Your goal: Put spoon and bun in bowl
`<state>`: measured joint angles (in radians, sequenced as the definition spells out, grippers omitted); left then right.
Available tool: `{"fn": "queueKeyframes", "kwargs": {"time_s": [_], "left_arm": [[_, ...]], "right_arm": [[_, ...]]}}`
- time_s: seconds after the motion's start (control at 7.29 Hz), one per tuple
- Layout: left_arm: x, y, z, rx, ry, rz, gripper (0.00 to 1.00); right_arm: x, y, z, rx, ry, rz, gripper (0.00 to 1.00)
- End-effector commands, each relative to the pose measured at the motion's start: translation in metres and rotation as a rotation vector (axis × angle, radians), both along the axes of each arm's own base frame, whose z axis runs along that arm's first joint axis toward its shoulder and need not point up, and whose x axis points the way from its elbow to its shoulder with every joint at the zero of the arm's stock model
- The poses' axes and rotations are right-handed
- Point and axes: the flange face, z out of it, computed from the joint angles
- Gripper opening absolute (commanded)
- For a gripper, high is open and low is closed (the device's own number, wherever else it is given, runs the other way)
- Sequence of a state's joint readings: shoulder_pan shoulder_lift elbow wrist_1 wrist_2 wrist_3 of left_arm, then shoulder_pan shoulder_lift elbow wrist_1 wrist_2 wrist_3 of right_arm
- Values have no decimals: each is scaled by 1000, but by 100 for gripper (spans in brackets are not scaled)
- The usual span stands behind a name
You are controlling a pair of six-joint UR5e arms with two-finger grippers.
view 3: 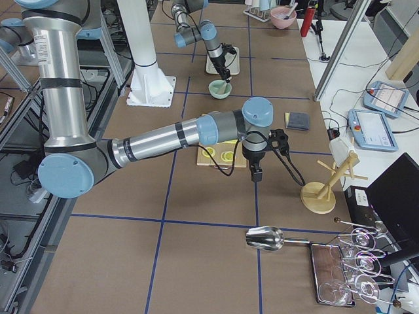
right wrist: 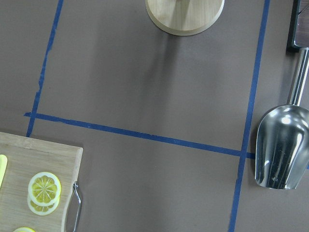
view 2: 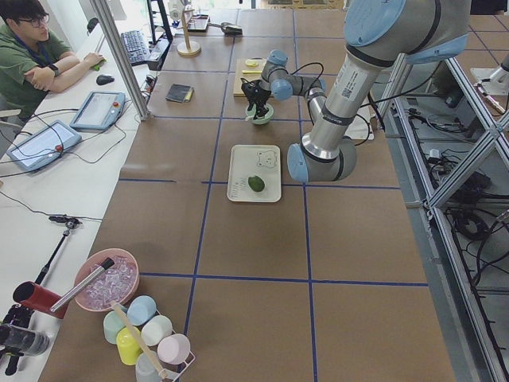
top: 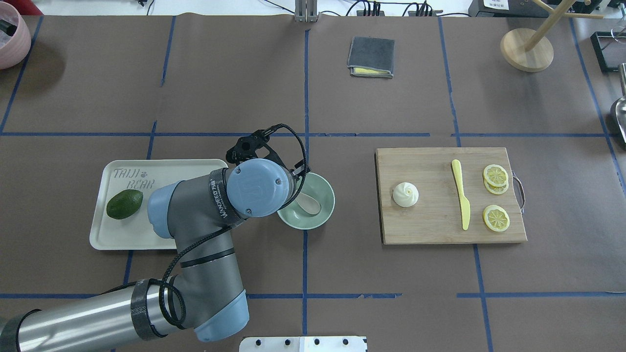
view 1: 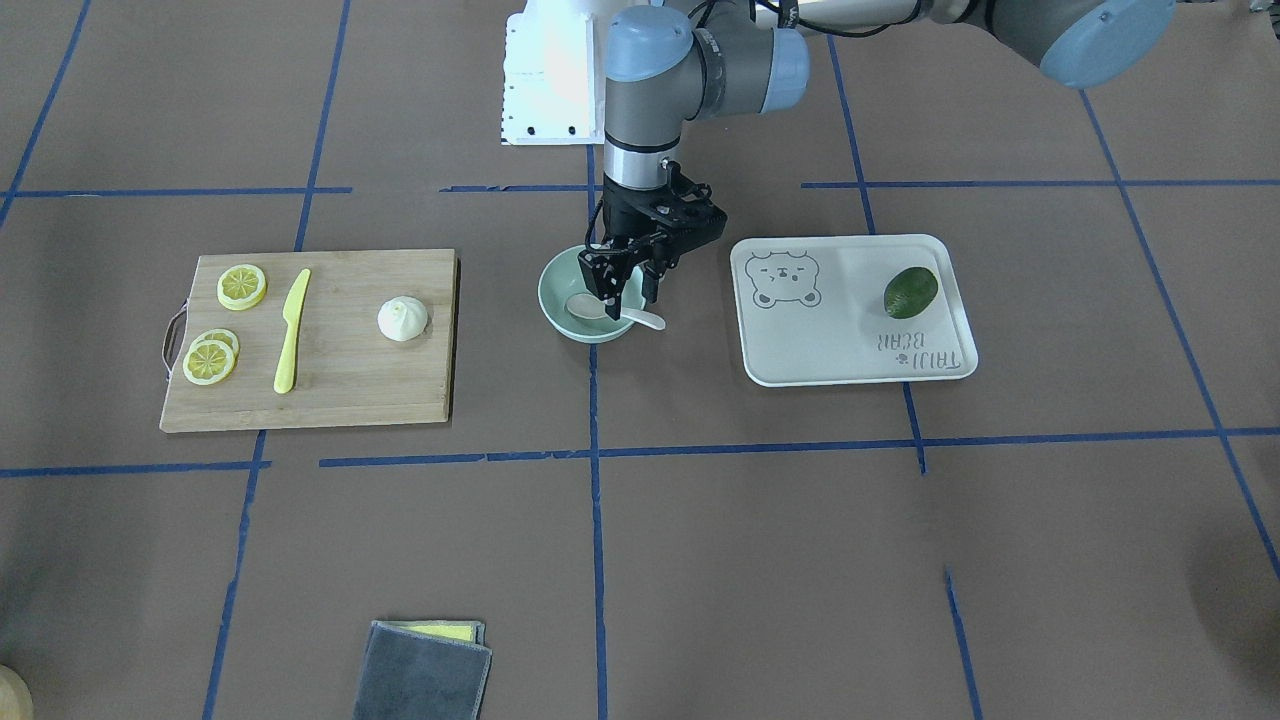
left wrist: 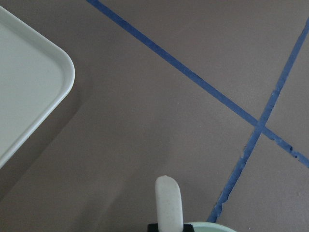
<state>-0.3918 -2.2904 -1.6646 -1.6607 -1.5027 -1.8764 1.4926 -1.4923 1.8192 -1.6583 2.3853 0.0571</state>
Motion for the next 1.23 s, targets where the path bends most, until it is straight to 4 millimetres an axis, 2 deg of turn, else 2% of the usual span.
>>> {"fn": "queueKeyframes", "kwargs": {"time_s": [0.0,0.14,0.27,0.55,0.69,0.82,0.96,1.1], "left_arm": [[-28,6,1,154,-51,126,100],[-75,-3,5,304,-100,200,100],[-123,-31,19,414,-155,329,100],[-223,-104,58,610,-308,533,100],[-279,-132,88,681,-385,619,100],[-347,-156,122,751,-459,713,100],[-435,-175,166,772,-476,774,100],[-515,-181,230,702,-417,779,100]], "right_arm": [[0,0,-7,11,-6,3,100],[0,3,-22,31,-13,11,100],[-1,6,-35,49,-19,17,100],[-17,7,-58,172,-47,-15,100],[-34,8,-62,179,-55,-32,100],[-62,12,-83,179,-76,-31,100],[-83,14,-89,202,-86,-39,100],[-108,15,-96,205,-77,-59,100]]}}
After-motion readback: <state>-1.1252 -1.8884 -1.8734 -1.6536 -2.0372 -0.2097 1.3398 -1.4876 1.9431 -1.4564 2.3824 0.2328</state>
